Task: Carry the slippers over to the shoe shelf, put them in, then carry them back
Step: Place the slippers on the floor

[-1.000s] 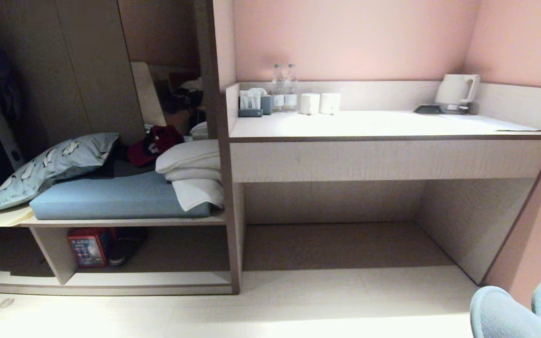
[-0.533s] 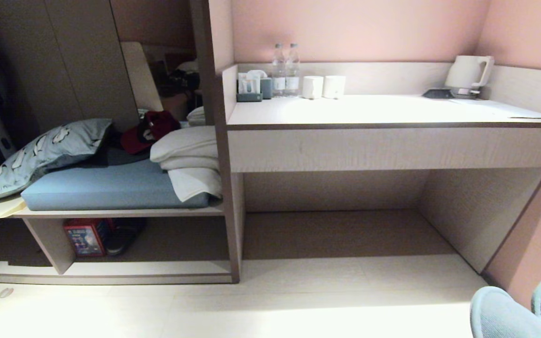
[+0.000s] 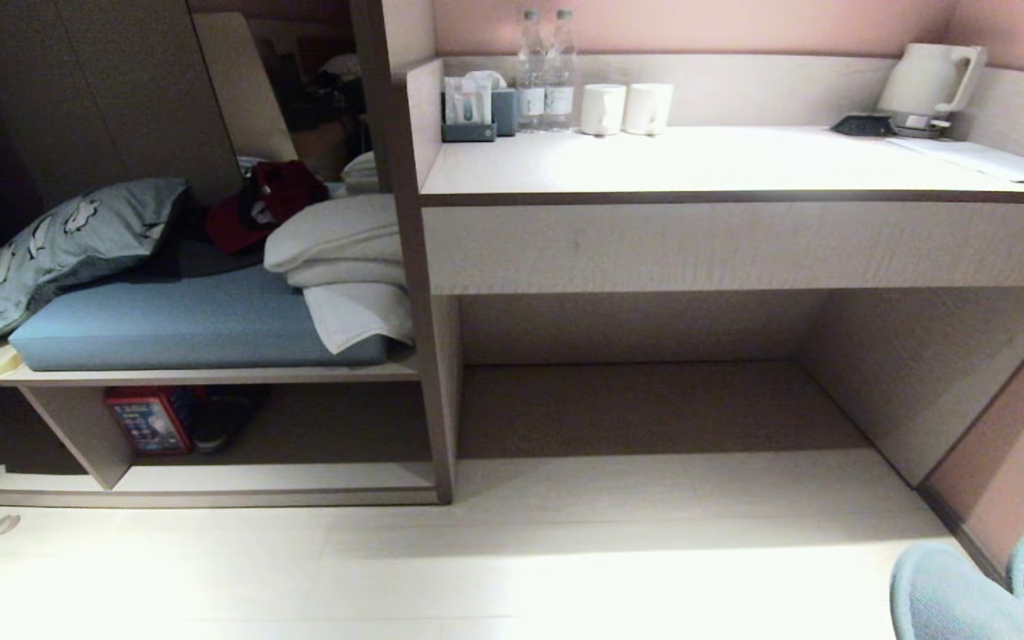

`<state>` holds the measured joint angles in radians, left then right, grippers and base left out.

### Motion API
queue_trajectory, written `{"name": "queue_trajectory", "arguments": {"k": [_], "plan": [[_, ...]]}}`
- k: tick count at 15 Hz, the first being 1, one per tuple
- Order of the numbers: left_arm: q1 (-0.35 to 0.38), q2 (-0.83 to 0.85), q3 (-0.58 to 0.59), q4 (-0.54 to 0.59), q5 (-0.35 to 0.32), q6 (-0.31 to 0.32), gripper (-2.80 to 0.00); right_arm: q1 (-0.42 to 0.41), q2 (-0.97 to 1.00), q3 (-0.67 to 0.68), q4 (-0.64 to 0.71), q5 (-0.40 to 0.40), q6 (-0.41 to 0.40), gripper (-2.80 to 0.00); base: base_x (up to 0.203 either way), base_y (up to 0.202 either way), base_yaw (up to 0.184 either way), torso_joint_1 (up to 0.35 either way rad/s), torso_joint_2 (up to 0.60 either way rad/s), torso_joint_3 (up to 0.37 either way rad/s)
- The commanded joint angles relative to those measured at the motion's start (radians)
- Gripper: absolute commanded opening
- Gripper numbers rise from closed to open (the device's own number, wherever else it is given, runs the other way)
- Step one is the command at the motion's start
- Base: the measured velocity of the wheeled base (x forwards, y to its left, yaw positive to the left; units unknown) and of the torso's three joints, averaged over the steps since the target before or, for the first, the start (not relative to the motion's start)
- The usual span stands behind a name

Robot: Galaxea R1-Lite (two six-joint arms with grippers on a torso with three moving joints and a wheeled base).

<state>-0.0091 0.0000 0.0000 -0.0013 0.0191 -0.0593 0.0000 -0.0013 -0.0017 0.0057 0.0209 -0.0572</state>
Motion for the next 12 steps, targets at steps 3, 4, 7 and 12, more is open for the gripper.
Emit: {"name": "queue_trajectory", "arguments": {"k": [3, 4, 7, 12], "plan": [[0.000, 0.000, 0.000, 0.000, 0.001, -0.001, -2.80, 0.000, 0.000, 0.000, 0.000, 0.001, -0.001, -2.80, 0.000, 0.000, 0.000, 0.003, 0.00, -0.199], [0.000, 0.000, 0.000, 0.000, -0.001, -0.001, -2.80, 0.000, 0.000, 0.000, 0.000, 0.001, -0.001, -2.80, 0.000, 0.000, 0.000, 0.002, 0.01, -0.202], [0.000, 0.000, 0.000, 0.000, -0.001, -0.001, -2.80, 0.000, 0.000, 0.000, 0.000, 0.001, -0.001, -2.80, 0.000, 0.000, 0.000, 0.003, 0.00, -0.202], [0.000, 0.000, 0.000, 0.000, 0.000, -0.002, -2.80, 0.000, 0.000, 0.000, 0.000, 0.001, -0.001, -2.80, 0.000, 0.000, 0.000, 0.004, 0.00, -0.202]]}}
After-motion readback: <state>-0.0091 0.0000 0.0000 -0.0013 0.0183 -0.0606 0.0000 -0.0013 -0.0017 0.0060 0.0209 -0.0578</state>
